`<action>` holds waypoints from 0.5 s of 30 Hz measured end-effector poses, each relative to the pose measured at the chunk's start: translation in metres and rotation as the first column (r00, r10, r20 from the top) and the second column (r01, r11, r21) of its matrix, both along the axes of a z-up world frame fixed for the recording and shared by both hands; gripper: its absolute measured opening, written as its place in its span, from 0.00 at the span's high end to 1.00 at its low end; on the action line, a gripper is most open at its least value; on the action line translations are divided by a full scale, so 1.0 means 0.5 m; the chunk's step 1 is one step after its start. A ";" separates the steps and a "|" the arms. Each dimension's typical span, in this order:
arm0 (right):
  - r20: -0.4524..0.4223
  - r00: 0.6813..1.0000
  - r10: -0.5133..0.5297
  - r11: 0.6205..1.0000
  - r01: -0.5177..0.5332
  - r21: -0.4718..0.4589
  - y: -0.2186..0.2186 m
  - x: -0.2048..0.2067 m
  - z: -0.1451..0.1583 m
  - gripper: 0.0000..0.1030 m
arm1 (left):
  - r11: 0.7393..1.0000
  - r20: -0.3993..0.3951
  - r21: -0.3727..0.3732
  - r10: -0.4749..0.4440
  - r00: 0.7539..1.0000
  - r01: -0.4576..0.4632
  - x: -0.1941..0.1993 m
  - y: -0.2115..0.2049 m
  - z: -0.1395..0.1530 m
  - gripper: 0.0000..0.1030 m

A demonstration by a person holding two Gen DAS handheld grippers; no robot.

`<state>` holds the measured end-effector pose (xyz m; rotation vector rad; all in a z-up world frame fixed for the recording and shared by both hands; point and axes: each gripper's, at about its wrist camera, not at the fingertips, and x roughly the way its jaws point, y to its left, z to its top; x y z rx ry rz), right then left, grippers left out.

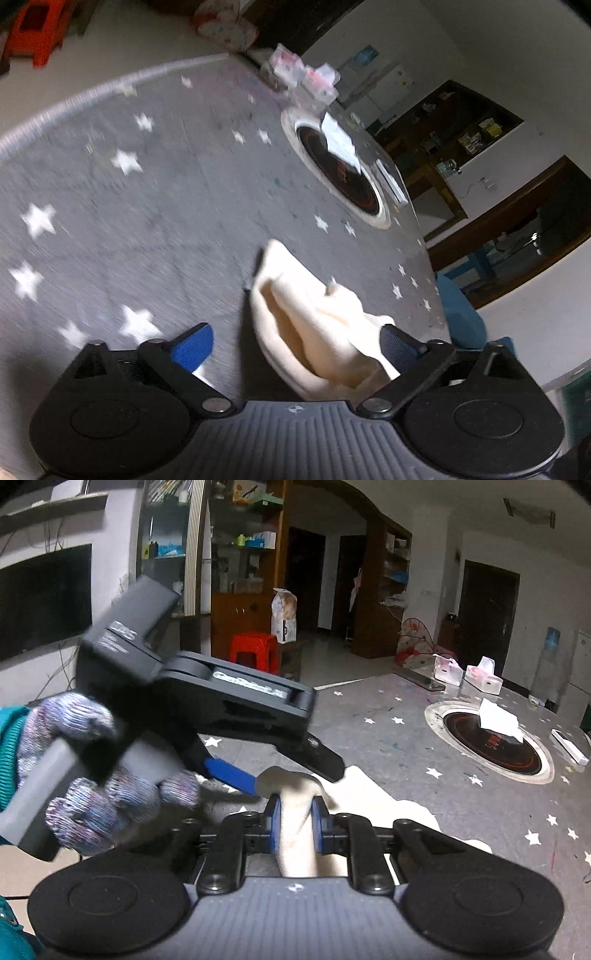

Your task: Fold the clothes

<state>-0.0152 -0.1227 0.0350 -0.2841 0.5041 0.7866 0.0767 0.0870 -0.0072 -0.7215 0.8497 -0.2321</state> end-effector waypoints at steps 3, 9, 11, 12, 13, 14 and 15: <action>-0.012 1.000 0.011 1.000 -0.011 0.007 -0.005 -0.003 -0.005 0.85 | 0.998 -0.032 -0.058 -0.013 0.999 0.011 0.016 -0.012 -0.021 0.42; -0.068 0.998 0.019 0.999 -0.015 0.051 -0.038 -0.008 -0.016 0.64 | 0.998 -0.059 -0.059 -0.016 0.998 0.012 0.024 -0.013 -0.045 0.80; -0.061 0.997 -0.036 0.997 0.040 0.060 -0.071 -0.011 -0.016 0.59 | 0.999 -0.050 -0.043 -0.019 0.999 0.017 0.023 -0.012 -0.043 0.80; -0.058 0.996 -0.071 0.996 0.074 0.058 -0.090 -0.011 -0.018 0.59 | 0.999 -0.045 -0.031 -0.021 0.999 0.020 0.023 -0.012 -0.041 0.80; -0.060 0.992 -0.115 0.992 0.118 0.054 -0.110 -0.004 -0.022 0.57 | 1.000 -0.040 -0.014 -0.026 0.999 0.026 0.023 -0.016 -0.039 0.80; -0.066 0.984 -0.163 0.985 0.166 0.047 -0.132 0.004 -0.027 0.56 | 0.999 -0.034 0.003 -0.032 0.999 0.032 0.023 -0.020 -0.036 0.80; -0.073 0.973 -0.219 0.974 0.223 0.039 -0.156 0.014 -0.033 0.56 | 0.999 -0.028 0.022 -0.037 0.999 0.038 0.022 -0.025 -0.033 0.80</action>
